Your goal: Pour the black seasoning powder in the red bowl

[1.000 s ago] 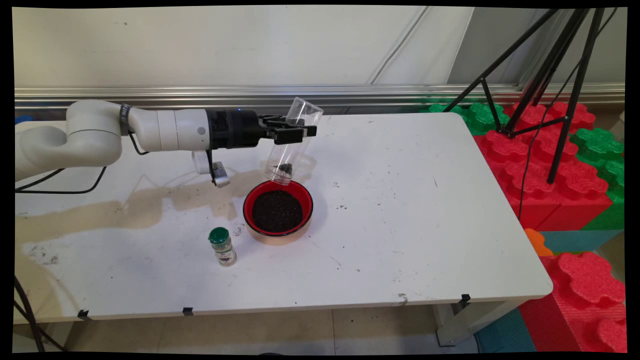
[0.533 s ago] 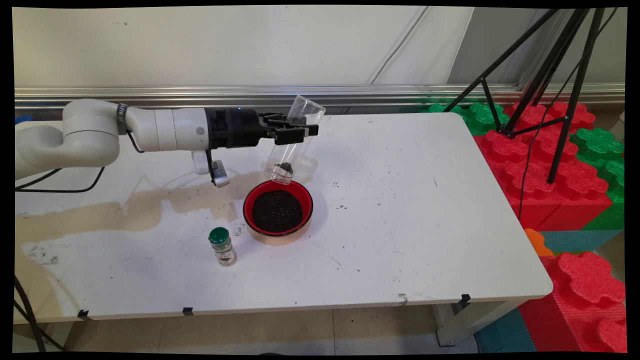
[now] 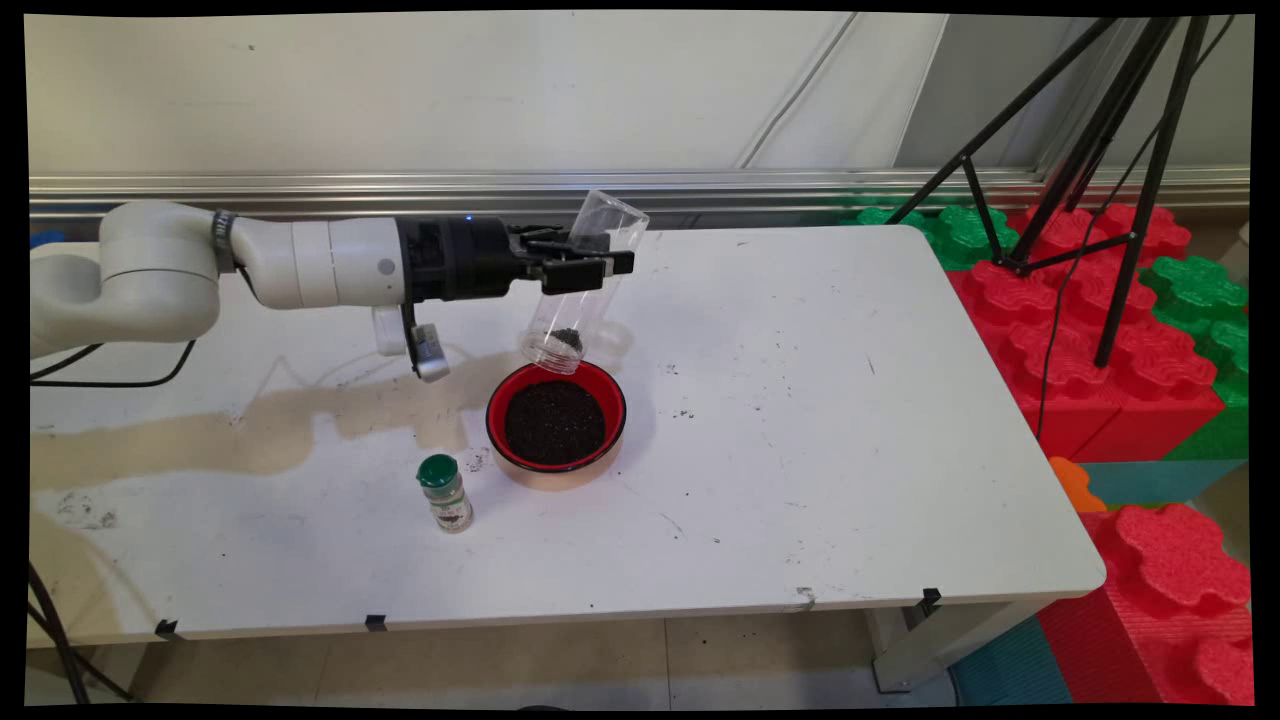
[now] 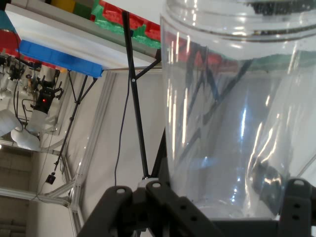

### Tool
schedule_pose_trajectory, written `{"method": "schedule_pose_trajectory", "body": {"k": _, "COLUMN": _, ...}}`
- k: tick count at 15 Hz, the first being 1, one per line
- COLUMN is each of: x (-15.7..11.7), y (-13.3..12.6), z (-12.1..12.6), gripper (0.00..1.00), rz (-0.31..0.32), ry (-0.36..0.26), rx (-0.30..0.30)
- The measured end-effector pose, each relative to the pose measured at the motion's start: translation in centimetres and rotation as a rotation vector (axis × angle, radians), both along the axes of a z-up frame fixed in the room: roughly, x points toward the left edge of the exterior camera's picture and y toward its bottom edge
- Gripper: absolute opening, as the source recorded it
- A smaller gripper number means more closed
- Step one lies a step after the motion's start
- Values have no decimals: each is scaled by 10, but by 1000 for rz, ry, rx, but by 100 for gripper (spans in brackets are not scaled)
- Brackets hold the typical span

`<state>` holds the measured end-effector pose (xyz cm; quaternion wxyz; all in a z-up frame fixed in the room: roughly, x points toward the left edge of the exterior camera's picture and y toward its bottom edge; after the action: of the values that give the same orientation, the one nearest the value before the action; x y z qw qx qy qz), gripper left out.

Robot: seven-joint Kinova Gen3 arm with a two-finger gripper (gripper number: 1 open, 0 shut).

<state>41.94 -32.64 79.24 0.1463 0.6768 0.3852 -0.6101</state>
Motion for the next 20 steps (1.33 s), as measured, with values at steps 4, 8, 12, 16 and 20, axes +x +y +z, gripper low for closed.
{"method": "schedule_pose_trajectory", "body": {"k": 4, "x": 0, "y": 10, "z": 0, "gripper": 0, "rz": 1, "ry": 3, "rx": 5}}
{"method": "schedule_pose_trajectory", "body": {"k": 8, "x": 1, "y": 16, "z": -1, "gripper": 0, "rz": 4, "ry": 7, "rx": 10}}
{"method": "schedule_pose_trajectory", "body": {"k": 12, "x": 1, "y": 20, "z": -1, "gripper": 0, "rz": 6, "ry": 11, "rx": 12}}
{"method": "schedule_pose_trajectory", "body": {"k": 16, "x": 3, "y": 22, "z": -2, "gripper": 0, "rz": 15, "ry": 16, "rx": 20}}
{"method": "schedule_pose_trajectory", "body": {"k": 20, "x": 7, "y": 22, "z": 1, "gripper": 0, "rz": 56, "ry": 67, "rx": 90}}
